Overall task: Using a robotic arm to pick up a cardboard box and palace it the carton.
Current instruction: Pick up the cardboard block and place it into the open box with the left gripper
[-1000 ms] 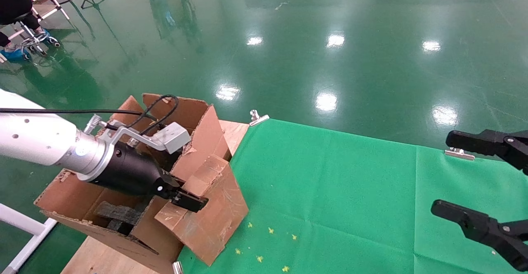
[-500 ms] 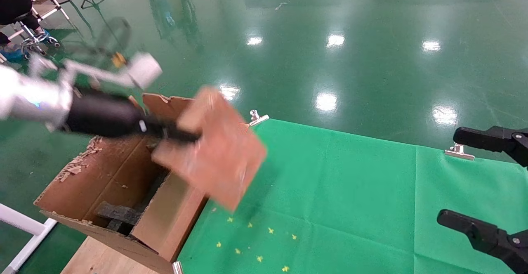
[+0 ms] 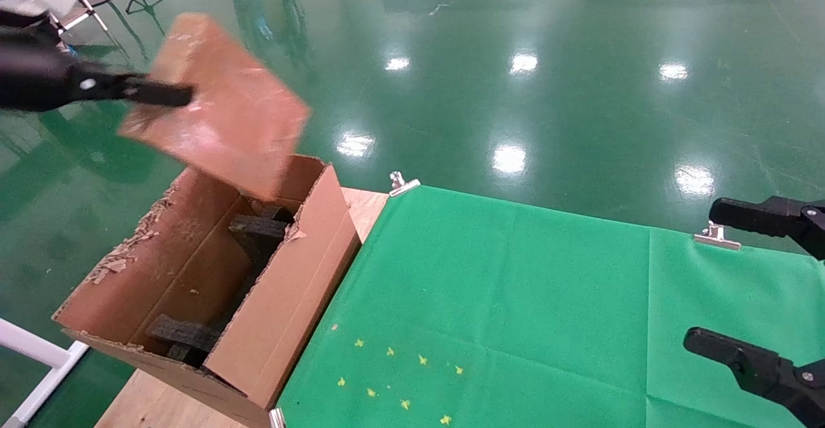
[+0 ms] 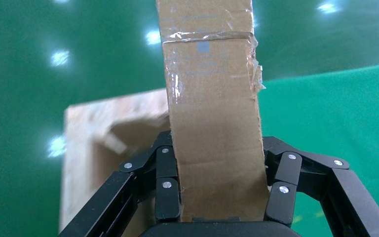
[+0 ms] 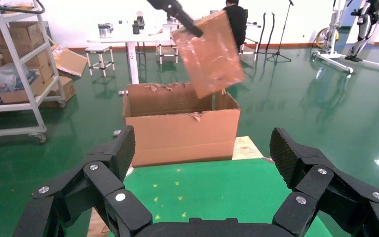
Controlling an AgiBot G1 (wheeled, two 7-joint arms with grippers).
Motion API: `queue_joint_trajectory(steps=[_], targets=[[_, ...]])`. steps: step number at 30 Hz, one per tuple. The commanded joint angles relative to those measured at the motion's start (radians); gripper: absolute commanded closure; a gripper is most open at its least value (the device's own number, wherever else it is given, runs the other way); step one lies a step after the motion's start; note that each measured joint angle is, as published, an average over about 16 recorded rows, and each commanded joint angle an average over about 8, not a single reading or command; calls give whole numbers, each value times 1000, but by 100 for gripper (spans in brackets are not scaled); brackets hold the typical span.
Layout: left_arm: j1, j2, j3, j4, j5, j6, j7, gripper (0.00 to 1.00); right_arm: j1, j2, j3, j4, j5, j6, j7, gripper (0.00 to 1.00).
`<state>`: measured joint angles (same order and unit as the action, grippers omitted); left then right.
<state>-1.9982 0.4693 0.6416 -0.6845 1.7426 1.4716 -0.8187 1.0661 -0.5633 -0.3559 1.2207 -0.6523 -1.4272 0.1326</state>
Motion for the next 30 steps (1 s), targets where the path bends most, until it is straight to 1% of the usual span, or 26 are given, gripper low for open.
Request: queue_joint_trajectory(steps=[1,8,15,19,25,30], targets=[[-25,-7,11,58,43,-11,50,100,0,0,0,0,0,0,0,0],[-57,5,41,271,121,-69,188,100,0,0,0,0,0,0,0,0],[-52,35,62,436,159,-157,307,100,0,0,0,0,0,0,0,0],[-35,51,66,513,170,-238,346,100,0,0,0,0,0,0,0,0],[9,77,67,592,177,-376,376,100,0,0,0,0,0,0,0,0],[25,90,63,624,170,-410,395,100,0,0,0,0,0,0,0,0]])
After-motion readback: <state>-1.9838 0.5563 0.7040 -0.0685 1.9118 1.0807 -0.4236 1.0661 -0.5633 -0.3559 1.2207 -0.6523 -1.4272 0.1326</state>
